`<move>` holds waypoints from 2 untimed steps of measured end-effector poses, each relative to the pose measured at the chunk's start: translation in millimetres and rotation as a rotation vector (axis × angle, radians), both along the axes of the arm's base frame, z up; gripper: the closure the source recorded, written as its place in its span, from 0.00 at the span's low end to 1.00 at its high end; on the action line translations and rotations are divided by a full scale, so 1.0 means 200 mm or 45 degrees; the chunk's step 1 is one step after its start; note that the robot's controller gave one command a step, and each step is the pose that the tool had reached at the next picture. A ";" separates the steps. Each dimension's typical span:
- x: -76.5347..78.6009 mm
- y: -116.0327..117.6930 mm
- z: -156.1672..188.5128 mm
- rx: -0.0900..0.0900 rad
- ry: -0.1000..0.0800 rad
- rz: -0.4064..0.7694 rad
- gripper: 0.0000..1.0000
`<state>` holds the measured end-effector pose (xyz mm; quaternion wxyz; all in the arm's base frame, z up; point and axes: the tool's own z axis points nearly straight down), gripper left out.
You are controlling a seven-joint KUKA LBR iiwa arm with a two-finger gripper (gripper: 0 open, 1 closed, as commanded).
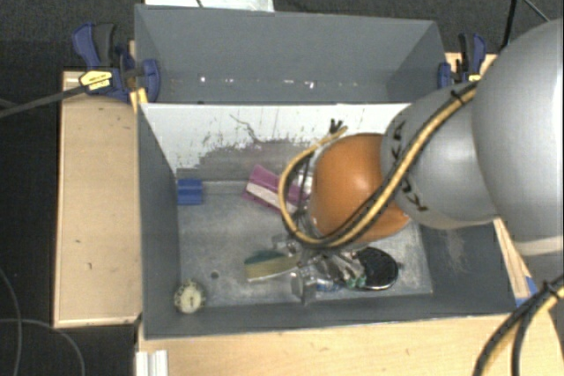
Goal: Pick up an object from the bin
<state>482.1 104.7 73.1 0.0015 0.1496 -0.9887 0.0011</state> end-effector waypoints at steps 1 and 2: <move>0.08 -0.04 0.21 0.005 -0.012 -0.056 1.00; 0.12 -0.10 0.76 0.006 -0.017 -0.037 1.00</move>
Offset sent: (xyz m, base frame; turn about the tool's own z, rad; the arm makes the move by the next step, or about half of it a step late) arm 0.0137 -0.0076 0.0396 0.0414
